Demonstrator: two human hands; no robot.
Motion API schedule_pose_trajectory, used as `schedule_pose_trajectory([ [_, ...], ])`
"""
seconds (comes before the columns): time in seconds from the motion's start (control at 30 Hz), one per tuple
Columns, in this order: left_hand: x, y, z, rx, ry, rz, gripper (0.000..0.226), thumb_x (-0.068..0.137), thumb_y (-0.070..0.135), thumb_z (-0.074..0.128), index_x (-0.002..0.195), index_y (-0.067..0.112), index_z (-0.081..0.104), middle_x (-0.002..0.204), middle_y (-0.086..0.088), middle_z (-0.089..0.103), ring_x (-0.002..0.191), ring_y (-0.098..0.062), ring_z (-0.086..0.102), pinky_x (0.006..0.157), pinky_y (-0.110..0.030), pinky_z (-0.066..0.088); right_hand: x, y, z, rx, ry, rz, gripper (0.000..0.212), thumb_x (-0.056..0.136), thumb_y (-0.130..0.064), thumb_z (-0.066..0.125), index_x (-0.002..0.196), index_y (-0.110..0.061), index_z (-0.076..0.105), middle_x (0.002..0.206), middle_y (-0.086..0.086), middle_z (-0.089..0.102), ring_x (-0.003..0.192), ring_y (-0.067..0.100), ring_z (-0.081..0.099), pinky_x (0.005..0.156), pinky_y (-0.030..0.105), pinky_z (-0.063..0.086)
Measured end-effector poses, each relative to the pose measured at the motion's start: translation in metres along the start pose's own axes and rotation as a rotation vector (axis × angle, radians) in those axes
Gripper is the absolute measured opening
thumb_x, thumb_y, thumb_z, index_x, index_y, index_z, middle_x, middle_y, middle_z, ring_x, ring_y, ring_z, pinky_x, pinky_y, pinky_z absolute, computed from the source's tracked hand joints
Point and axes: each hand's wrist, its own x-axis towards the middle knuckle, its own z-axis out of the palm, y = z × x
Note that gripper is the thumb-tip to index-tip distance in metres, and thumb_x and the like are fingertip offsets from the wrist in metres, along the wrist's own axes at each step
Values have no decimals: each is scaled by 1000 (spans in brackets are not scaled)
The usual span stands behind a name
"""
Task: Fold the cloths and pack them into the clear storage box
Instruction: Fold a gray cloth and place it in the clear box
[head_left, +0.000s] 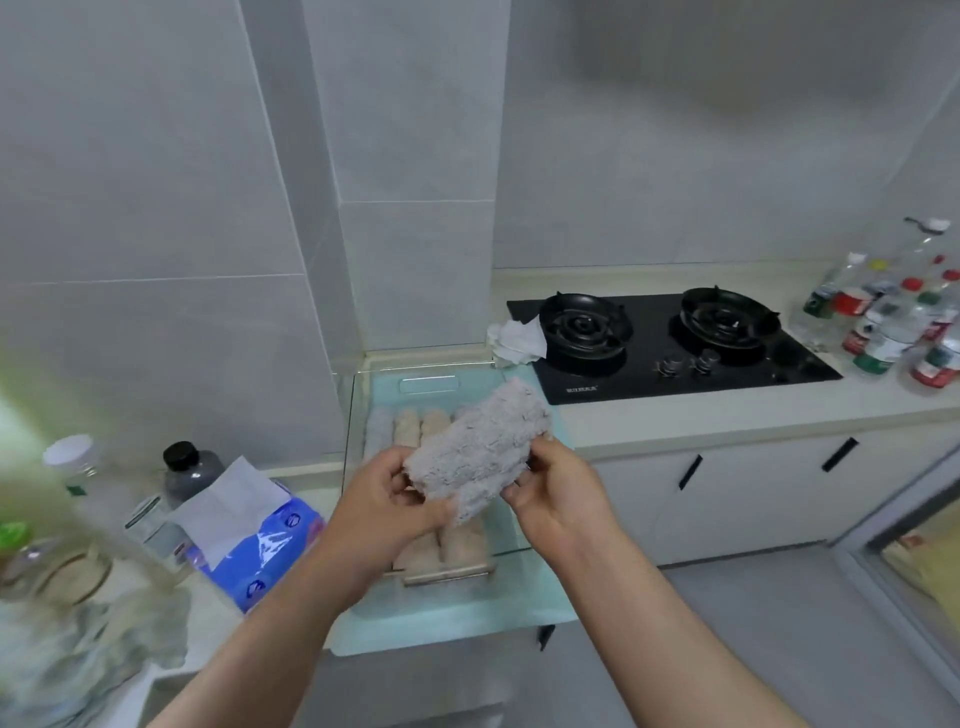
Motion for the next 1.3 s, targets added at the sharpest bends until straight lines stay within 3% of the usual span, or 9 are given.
schedule_pose_trajectory([
  [0.13,51,-12,10,133,-103,-69,31,67,22,74,97,18,66,90,-3,70,85,-14,65,82,-40,55,67,-33,-1,15,82,111,55,67,-6,71,122,-3,63,117,18,68,105,39,66,94,54,50],
  [0.27,93,-45,13,774,-291,-57,30,89,16,55,105,40,61,106,25,58,93,8,54,88,-18,42,110,-67,-13,-24,214,155,28,87,-15,59,113,-6,65,105,10,73,89,28,69,69,32,54],
  [0.37,119,-73,21,1200,-669,-4,50,90,20,49,137,36,45,145,16,42,135,-8,37,111,-30,29,120,-78,-18,-205,198,80,13,95,-17,49,94,-12,61,87,7,65,73,24,61,64,30,50],
  [0.53,146,-88,29,1775,-1158,294,63,82,29,58,142,29,38,141,-3,45,138,-27,26,117,-54,3,118,-80,-14,-330,275,52,21,94,-8,45,102,-15,64,70,3,70,66,22,65,60,29,52],
  [0.73,153,-102,24,1841,-1237,423,32,77,27,61,108,19,63,109,-6,53,111,-29,45,115,-59,1,106,-60,-6,-271,289,172,40,82,-12,42,44,-14,55,47,3,51,41,19,48,53,25,36],
  [0.8,153,-109,16,1873,-1258,350,31,77,27,61,107,18,64,105,-6,57,106,-30,48,114,-57,9,100,-47,4,-337,286,190,15,64,-7,38,57,-5,52,55,8,48,46,21,45,53,25,34],
  [0.87,153,-116,7,1902,-1269,309,31,77,28,59,106,20,65,101,-6,60,102,-30,49,111,-56,15,104,-29,7,-554,293,174,28,52,-2,38,76,-8,53,70,13,45,57,23,40,56,28,32],
  [1.1,151,-125,-12,1952,-1278,256,52,82,37,54,134,27,52,135,-7,51,133,-29,32,116,-55,-6,130,38,12,-1159,299,76,29,82,2,34,91,-16,55,91,4,62,82,20,57,67,30,47],
  [1.3,146,-124,-20,1930,-1227,283,61,85,36,48,144,22,41,149,-3,38,142,-24,22,116,-53,-14,158,84,-16,-880,455,543,35,100,-3,34,127,5,54,115,18,63,93,26,62,81,36,54],
])
